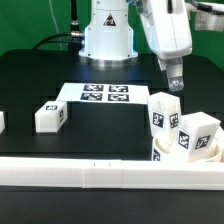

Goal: Assemble stool

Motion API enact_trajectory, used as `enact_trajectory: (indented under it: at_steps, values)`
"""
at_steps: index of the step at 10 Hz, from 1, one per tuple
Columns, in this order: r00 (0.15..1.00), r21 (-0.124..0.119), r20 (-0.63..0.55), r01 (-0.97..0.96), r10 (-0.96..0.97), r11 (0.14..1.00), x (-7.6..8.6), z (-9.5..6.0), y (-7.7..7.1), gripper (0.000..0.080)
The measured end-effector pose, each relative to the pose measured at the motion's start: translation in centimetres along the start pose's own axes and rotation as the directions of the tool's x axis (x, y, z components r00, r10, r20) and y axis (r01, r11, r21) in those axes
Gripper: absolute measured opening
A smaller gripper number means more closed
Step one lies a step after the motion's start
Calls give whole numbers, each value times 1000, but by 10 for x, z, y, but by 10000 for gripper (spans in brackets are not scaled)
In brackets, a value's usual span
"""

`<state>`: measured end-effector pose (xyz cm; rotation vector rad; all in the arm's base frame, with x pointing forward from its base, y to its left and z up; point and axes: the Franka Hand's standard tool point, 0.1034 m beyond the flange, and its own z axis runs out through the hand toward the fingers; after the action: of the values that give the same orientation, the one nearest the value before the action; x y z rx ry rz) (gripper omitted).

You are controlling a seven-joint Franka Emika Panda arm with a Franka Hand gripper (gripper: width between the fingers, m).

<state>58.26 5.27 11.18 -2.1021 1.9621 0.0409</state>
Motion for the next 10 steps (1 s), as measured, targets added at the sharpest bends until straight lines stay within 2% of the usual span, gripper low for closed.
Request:
enact_trajectory:
  at_steps: [2, 3, 6, 7, 8, 9, 10]
  values:
    - [966, -93, -5, 256, -258, 962, 16, -12, 3, 648]
    - [933, -92, -1, 358, -360, 929, 18, -14, -2, 648]
    - [863, -93, 11, 503, -505, 859, 19, -12, -1, 648]
    - [789, -100, 22, 613, -614, 784, 22, -13, 0, 648]
    - [678, -123, 42, 733, -734, 669, 35, -15, 3, 648]
    - [639, -127, 60, 767, -767, 629, 50, -18, 7, 648]
    - [639, -129, 66, 767, -766, 629, 60, -20, 10, 648]
